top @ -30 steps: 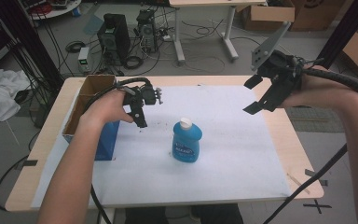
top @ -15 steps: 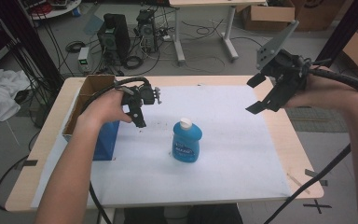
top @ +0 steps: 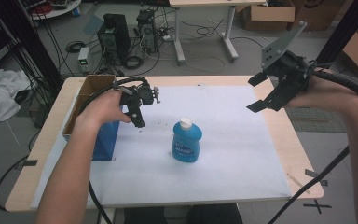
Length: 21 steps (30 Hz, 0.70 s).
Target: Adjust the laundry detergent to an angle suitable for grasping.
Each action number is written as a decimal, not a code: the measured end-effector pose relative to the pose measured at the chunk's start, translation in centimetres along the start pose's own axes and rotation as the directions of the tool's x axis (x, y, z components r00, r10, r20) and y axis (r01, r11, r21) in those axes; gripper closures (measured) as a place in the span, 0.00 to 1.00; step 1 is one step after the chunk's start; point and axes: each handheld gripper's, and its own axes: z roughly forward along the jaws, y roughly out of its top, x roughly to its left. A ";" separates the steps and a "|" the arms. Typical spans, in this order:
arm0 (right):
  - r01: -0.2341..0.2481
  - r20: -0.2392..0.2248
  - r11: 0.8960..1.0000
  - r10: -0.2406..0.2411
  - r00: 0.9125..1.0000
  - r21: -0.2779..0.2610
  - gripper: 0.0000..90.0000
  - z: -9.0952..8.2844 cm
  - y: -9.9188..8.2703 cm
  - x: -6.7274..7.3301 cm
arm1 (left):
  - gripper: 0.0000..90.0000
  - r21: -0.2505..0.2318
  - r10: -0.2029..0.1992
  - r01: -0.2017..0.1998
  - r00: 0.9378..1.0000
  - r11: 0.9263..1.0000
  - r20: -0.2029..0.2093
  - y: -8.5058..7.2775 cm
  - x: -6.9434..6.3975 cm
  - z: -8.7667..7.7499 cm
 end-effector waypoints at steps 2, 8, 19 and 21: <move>-0.001 0.002 1.000 0.001 1.000 0.001 0.20 0.0 -0.1 0.1 | 0.18 -0.001 0.001 -0.001 1.000 1.000 0.000 0.0 0.0 0.0; 0.001 0.000 1.000 -0.001 1.000 0.007 0.20 -0.1 -0.1 0.1 | 0.18 0.005 0.003 -0.003 1.000 1.000 0.003 0.1 -0.1 0.1; 0.006 -0.001 0.999 -0.006 1.000 0.035 0.21 0.2 0.2 0.1 | 0.18 0.003 0.003 -0.003 1.000 1.000 0.005 0.1 0.0 0.1; 0.005 -0.003 1.000 -0.005 1.000 0.028 0.21 0.2 0.2 0.2 | 0.18 0.000 0.008 -0.008 1.000 1.000 0.003 0.1 0.0 0.1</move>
